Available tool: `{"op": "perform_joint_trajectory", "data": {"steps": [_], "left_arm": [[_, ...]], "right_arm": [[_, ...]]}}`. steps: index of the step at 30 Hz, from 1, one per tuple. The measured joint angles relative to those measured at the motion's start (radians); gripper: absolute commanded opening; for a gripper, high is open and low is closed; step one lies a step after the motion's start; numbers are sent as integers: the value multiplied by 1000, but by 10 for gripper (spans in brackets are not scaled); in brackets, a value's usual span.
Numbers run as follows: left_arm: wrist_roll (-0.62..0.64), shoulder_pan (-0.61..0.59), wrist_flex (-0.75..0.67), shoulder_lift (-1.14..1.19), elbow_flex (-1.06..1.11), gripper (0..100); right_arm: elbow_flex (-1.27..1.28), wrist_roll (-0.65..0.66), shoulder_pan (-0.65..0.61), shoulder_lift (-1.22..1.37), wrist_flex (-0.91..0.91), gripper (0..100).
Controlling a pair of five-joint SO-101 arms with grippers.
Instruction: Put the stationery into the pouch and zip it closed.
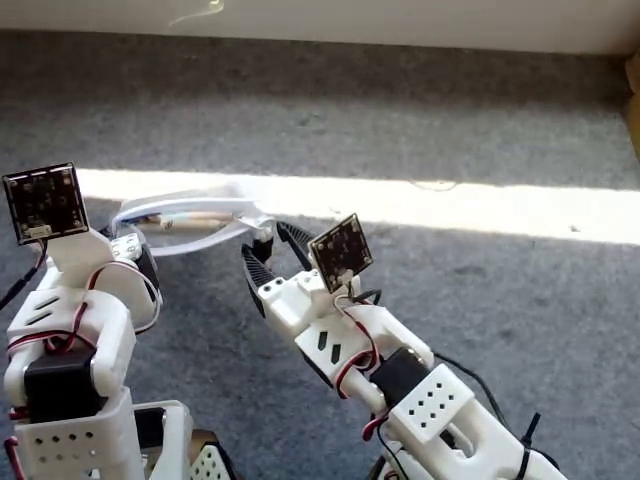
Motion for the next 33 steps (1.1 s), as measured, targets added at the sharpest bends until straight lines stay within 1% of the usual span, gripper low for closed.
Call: {"op": "perform_joint_trajectory", "data": {"steps": [4, 11, 14, 22, 29, 31, 33], "left_arm": [[0, 0, 0, 0, 0, 7], [0, 0, 0, 0, 0, 7], [0, 0, 0, 0, 0, 7], [0, 0, 0, 0, 0, 7], [0, 0, 0, 0, 0, 7], [0, 0, 0, 0, 0, 7], [0, 0, 0, 0, 0, 7]], "right_arm": [[0, 0, 6, 17, -3, 178], [0, 0, 31, 169, -25, 177], [0, 0, 31, 169, -55, 177], [0, 0, 31, 95, -63, 177], [0, 0, 31, 126, -66, 176], [0, 0, 31, 143, -66, 160], [0, 0, 31, 144, -66, 112]]}}
